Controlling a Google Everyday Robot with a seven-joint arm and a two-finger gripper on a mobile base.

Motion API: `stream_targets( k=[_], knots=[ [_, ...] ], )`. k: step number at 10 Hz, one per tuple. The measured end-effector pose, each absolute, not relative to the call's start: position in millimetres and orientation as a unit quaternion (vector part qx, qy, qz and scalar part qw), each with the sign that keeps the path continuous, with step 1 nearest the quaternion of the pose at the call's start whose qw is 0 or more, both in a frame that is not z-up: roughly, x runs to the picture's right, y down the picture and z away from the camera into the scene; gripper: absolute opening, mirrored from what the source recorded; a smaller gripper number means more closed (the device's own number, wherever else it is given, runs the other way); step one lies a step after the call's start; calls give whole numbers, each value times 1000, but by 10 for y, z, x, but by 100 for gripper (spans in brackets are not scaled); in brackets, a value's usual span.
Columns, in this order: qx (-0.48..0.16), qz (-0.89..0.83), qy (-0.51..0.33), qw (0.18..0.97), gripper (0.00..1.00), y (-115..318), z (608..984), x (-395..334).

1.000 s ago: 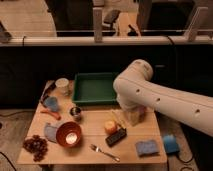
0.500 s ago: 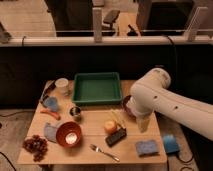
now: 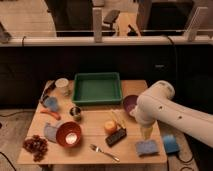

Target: Wipe tray with sponge

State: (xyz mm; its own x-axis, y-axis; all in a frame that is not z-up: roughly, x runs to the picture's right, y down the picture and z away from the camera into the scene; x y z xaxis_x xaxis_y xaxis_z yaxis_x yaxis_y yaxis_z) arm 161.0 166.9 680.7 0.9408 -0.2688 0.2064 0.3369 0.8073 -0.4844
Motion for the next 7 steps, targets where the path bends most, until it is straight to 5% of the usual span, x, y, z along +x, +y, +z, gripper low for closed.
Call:
stream_targets(
  k=[7],
  knots=[
    [-271,-135,-69,951,80,1977,6983,1802]
  ],
)
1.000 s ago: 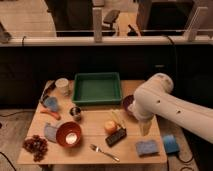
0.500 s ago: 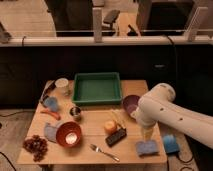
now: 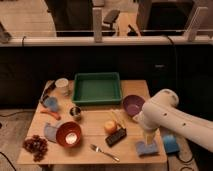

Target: Wipe tray with sponge

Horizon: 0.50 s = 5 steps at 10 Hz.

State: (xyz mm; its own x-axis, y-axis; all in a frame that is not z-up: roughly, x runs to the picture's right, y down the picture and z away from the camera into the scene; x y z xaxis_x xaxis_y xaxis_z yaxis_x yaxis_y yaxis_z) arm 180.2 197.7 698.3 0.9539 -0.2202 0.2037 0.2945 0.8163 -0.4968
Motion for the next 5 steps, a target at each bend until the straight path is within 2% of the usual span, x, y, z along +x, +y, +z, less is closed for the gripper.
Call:
stream_targets(
  k=[5],
  knots=[
    [-278,-110,-67,952,80,2347,7210,1968]
  ],
)
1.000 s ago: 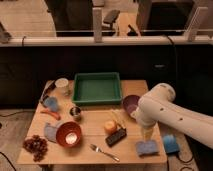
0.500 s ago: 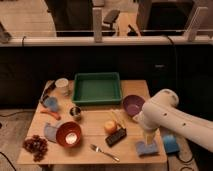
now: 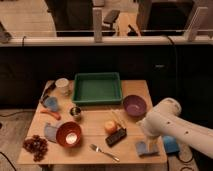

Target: Wipe tray with sponge

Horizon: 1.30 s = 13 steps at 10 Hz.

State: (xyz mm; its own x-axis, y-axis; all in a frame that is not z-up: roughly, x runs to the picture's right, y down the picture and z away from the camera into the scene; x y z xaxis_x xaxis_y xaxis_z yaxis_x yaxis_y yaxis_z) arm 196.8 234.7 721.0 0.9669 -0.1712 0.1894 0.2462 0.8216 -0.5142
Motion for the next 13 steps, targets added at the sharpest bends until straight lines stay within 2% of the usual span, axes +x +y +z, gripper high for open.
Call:
stream_targets(
  k=[8,11,13],
  knots=[
    [-293,-83,-65,950,79,2846,7519,2193],
    [-296,-83,-68,949,56,2868,7592,2206],
    [-298,-80,-75,948,32,2899,7657,2224]
  ],
)
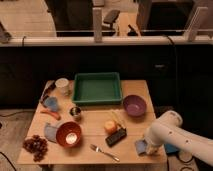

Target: Wipe tray with sponge

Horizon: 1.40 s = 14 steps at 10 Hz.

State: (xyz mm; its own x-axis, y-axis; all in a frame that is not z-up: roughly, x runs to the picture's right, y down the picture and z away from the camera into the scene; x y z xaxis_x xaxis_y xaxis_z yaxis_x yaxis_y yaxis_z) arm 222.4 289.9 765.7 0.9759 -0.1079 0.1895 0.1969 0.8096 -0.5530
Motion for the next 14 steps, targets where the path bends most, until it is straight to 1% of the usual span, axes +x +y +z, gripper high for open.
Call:
stream_targets(
  k=[1,2,3,4,8,11,14],
  knots=[
    [-299,-79,-77,948,25,2911,7675,2229],
    [-302,-80,-80,947,13,2940,7713,2227],
    [-303,-81,-80,946,5,2946,7716,2228],
    [-303,-81,-80,946,0,2939,7705,2229],
    [-302,-92,-81,945,0,2898,7685,2229],
    [-284,-110,-79,949,0,2619,7516,2214],
    [-261,-133,-78,953,0,2232,7224,2213]
  ],
)
